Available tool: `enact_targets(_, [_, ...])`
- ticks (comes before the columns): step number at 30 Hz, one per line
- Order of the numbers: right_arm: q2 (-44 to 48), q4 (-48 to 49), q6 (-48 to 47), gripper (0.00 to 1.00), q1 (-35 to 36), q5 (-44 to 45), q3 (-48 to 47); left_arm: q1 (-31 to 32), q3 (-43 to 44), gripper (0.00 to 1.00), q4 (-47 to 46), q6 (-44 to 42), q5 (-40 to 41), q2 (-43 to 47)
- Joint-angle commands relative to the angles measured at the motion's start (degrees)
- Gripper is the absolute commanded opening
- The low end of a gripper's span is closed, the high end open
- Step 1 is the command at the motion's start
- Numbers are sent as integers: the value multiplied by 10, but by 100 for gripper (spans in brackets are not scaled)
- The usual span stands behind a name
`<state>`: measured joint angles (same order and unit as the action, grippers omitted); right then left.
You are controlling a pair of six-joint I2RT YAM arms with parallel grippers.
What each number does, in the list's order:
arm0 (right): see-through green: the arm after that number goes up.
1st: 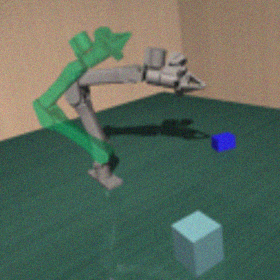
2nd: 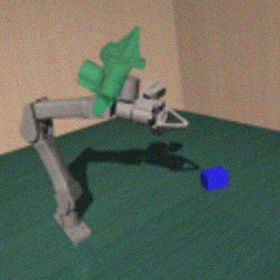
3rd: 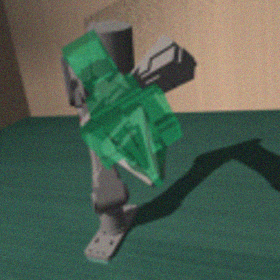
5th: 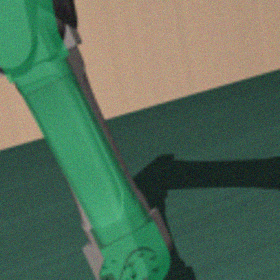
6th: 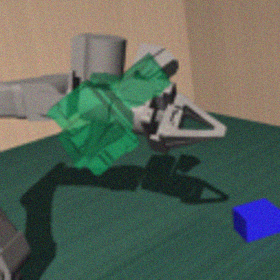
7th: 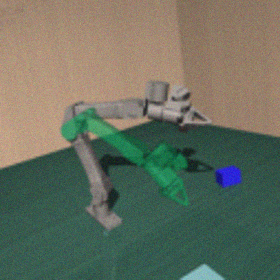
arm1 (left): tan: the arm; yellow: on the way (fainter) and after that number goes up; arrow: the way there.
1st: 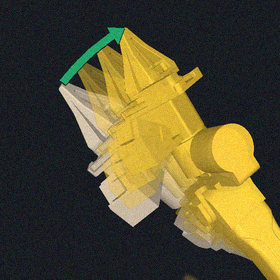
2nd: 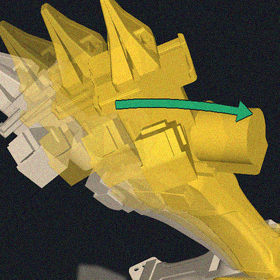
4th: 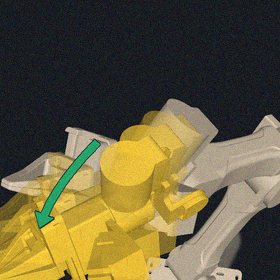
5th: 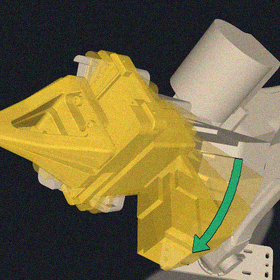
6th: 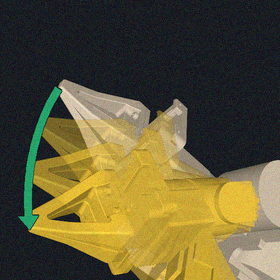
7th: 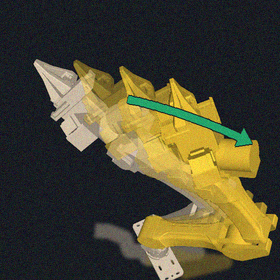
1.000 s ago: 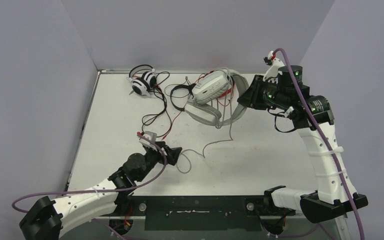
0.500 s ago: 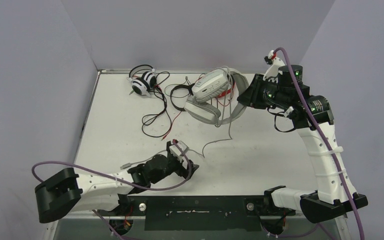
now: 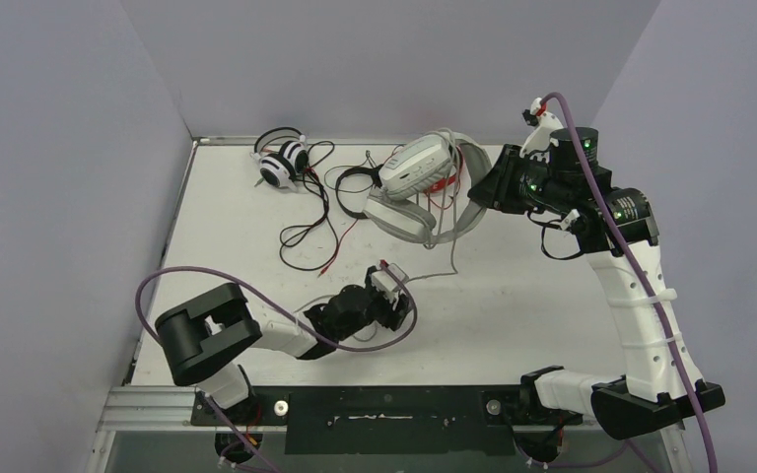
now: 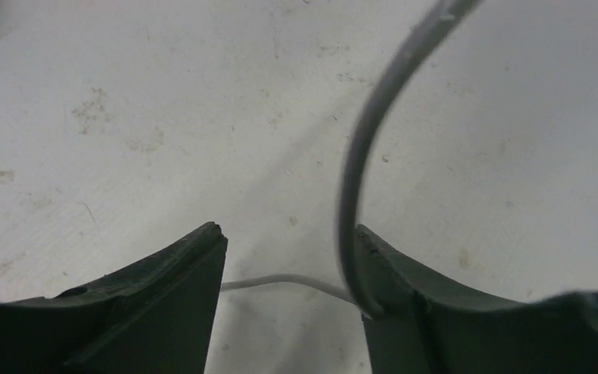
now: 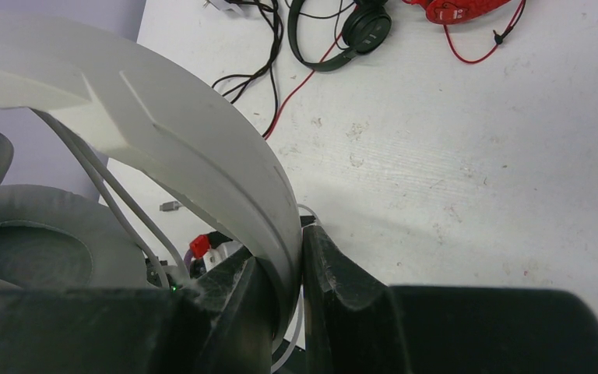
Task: Wrap the headphones
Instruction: Wrap the headphones cable around the headphones.
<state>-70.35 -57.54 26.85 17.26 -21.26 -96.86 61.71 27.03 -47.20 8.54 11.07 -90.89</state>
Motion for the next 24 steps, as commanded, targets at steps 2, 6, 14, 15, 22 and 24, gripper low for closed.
enact_targets(2, [19, 41, 25, 0, -5, -17, -24, -38, 50, 35, -88, 16, -46, -31])
enact_targets(6, [24, 36, 22, 0, -5, -19, -13, -67, 55, 0, -69, 24, -68, -30])
enact_targets(14, [43, 40, -2, 0, -4, -84, 20, -231, 1, 0, -12, 98, -191, 54])
enact_targets(15, [44, 35, -4, 0, -4, -67, 26, -239, -3, 0, -8, 104, -191, 65])
enact_targets(22, [52, 45, 16, 0, -7, -33, 72, -288, -19, 0, 8, 149, -200, 73])
enact_targets(24, [58, 54, 10, 0, -7, -47, 76, -317, -10, 0, 19, 168, -228, 61])
